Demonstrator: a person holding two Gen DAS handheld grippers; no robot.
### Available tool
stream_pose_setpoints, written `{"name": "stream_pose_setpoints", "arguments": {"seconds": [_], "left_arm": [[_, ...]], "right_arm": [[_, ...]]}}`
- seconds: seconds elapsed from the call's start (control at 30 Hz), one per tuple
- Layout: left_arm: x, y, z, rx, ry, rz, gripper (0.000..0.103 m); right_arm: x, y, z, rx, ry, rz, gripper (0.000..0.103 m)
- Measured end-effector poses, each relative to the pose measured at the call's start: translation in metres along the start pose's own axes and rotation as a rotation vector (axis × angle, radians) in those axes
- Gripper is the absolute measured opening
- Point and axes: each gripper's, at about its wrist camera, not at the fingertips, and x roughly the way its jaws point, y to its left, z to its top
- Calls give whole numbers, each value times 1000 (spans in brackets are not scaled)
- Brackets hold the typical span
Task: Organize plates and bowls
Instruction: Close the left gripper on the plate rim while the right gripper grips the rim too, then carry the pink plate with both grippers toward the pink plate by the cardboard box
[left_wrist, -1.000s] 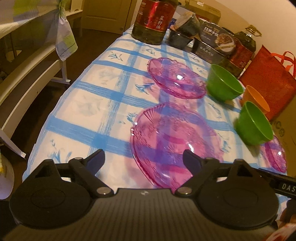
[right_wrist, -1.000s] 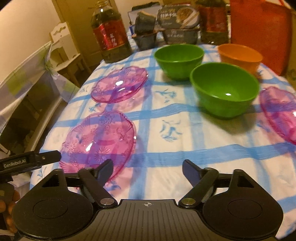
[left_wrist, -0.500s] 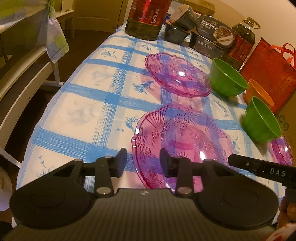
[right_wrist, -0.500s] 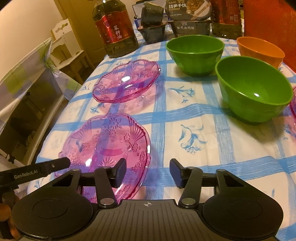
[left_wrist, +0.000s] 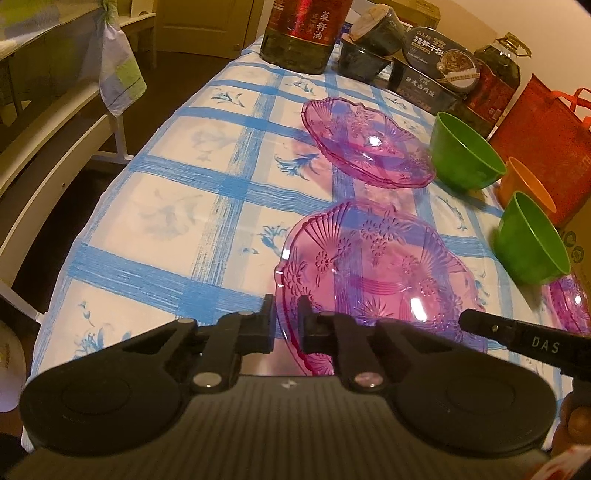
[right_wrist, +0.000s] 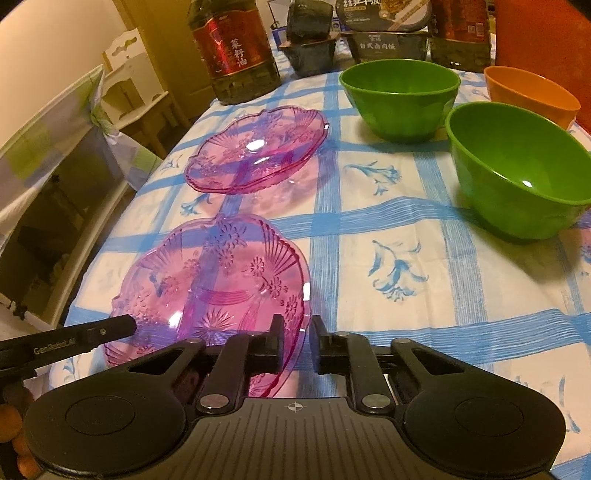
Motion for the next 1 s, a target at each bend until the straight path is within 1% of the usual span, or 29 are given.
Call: {"name": "stream_pose_setpoints", "arguments": {"seconds": [0.17, 0.4, 0.7, 1.0], "left_arm": [[-10, -6, -3, 13, -3, 0, 10], [-31, -24, -14, 30, -5, -23, 10], [-57, -70, -29, 108, -24, -84, 10], [-66, -133, -36, 199, -40, -167, 10]], "right_arm": [[-11, -2, -3, 6, -11, 3, 10], [-43, -13, -18, 39, -27, -5, 10], [-97, -40, -33, 95, -94, -49, 10], [-149, -81, -52, 178, -160, -117, 10]]}}
